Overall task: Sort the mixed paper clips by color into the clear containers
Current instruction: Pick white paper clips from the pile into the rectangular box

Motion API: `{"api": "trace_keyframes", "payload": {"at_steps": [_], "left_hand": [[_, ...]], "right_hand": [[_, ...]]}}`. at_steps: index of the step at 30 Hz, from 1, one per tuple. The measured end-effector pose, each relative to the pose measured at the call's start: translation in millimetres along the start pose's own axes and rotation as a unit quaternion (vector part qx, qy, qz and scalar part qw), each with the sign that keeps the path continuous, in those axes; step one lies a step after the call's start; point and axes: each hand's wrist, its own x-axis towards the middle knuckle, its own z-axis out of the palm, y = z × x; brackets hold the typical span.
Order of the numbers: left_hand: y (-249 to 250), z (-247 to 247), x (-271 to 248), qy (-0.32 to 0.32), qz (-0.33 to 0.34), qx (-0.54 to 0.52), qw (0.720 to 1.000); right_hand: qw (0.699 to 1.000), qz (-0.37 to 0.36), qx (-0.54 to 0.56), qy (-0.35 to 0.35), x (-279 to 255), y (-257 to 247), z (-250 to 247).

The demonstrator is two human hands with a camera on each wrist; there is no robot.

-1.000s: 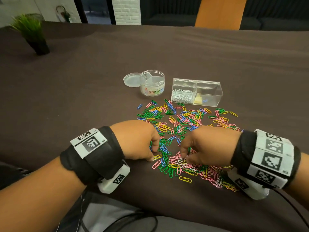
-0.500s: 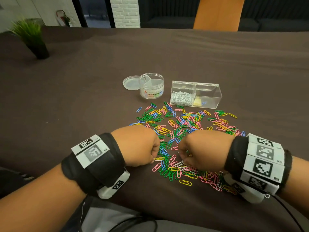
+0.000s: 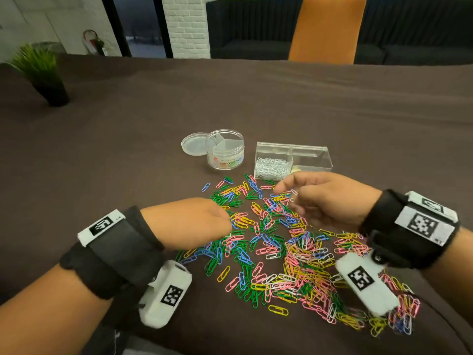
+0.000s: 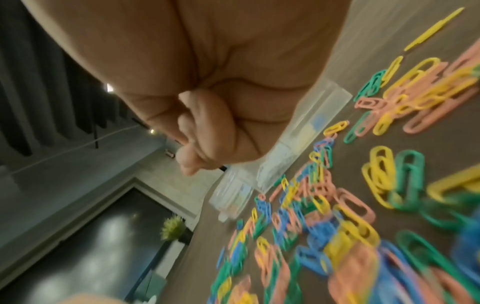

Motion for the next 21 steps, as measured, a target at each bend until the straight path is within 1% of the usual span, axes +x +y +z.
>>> {"api": "trace_keyframes", "payload": {"at_steps": [1, 2, 3, 4, 5, 6, 7, 8, 9, 10, 11, 13, 16, 18, 21], "left_hand": [[0, -3, 4, 0.035, 0.030, -0.009, 0.999], [4, -9, 6, 0.035, 0.042, -0.026, 0.998], [-1, -9, 14, 0.035, 0.077, -0.006, 0.996], [-5, -9, 24, 0.012, 0.065, -0.007, 0.998], [-6, -13, 33, 0.015, 0.028, 0.000, 0.999], [-4, -20, 41, 0.061, 0.014, -0.022, 0.998], [-2, -26, 53, 0.058, -0.030, -0.039, 0.997], [-1, -32, 66, 0.063, -0.046, -0.032, 0.996], [0, -40, 80, 0.075, -0.068, -0.028, 0.994], [1, -47, 91, 0.104, -0.103, -0.054, 0.988], [1, -56, 104, 0.130, -0.102, -0.041, 0.985], [6, -72, 123, 0.113, -0.096, 0.025, 0.989], [11, -84, 151, 0.090, -0.072, 0.079, 0.990], [13, -85, 167, 0.085, -0.047, 0.088, 0.991], [20, -79, 181, 0.053, -0.030, 0.067, 0.996]], "right_hand": [[1.000, -0.001, 0.013, 0.016, 7, -4, -7], [0.999, -0.001, 0.028, 0.032, 14, -9, -14], [0.998, 0.000, 0.042, 0.052, 22, -14, -21], [0.996, -0.001, 0.055, 0.075, 30, -20, -27], [0.993, -0.004, 0.063, 0.103, 39, -27, -33], [0.989, -0.008, 0.063, 0.132, 48, -35, -37], [0.986, -0.012, 0.052, 0.160, 58, -42, -38], [0.983, -0.016, 0.030, 0.182, 67, -50, -38], [0.981, -0.023, -0.005, 0.195, 76, -58, -37], [0.979, -0.032, -0.045, 0.198, 85, -63, -35], [0.977, -0.041, -0.086, 0.192, 94, -67, -35], [0.973, -0.044, -0.149, 0.173, 106, -68, -37], [0.952, -0.049, -0.248, 0.170, 105, -66, -40], [0.942, -0.069, -0.263, 0.195, 94, -66, -43], [0.940, -0.105, -0.230, 0.231, 71, -58, -52]]}}
